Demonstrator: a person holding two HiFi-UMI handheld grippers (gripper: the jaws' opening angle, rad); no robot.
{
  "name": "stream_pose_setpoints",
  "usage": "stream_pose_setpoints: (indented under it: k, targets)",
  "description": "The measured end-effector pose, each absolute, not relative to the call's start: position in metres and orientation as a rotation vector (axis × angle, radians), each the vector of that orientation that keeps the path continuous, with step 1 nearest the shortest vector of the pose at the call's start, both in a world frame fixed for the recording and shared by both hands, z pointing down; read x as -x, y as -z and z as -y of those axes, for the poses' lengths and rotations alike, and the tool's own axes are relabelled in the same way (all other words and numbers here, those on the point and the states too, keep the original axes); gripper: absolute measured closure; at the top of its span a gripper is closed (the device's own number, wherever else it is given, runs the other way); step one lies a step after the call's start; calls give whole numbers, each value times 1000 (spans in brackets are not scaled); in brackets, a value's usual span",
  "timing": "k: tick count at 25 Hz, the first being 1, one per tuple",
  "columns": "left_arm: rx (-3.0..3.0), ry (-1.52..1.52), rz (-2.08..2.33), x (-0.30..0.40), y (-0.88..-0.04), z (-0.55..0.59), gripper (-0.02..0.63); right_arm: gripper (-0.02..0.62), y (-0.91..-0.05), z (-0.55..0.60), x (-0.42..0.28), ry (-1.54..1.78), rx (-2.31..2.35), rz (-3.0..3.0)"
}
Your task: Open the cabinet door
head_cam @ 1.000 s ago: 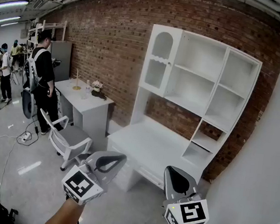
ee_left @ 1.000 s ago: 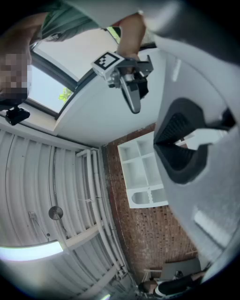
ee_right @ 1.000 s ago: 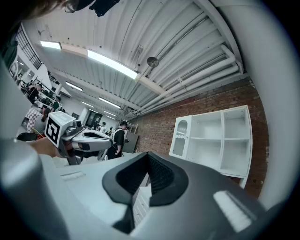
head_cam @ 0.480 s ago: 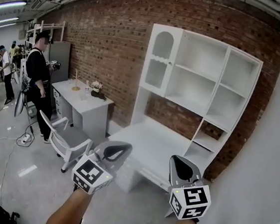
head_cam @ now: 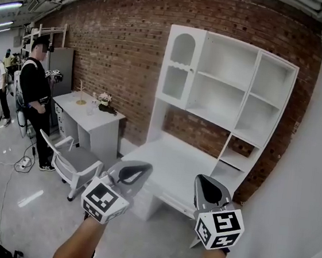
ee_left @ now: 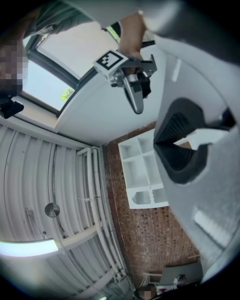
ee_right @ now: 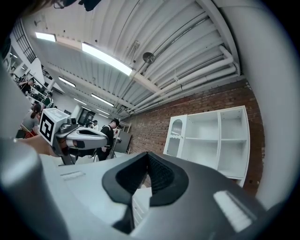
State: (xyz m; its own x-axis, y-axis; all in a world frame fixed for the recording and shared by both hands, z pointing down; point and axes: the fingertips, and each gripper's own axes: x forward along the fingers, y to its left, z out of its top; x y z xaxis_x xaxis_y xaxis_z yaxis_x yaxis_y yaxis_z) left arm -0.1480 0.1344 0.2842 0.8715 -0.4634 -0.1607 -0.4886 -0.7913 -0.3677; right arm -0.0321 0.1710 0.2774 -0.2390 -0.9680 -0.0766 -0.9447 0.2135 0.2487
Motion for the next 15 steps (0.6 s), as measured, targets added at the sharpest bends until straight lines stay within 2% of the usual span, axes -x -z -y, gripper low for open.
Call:
stream_pose_setpoints:
  k: [15]
  targets:
    - [2624,-62,-767,100,-284,-106,604,589,-276,-132,-25,365,-1849,2435]
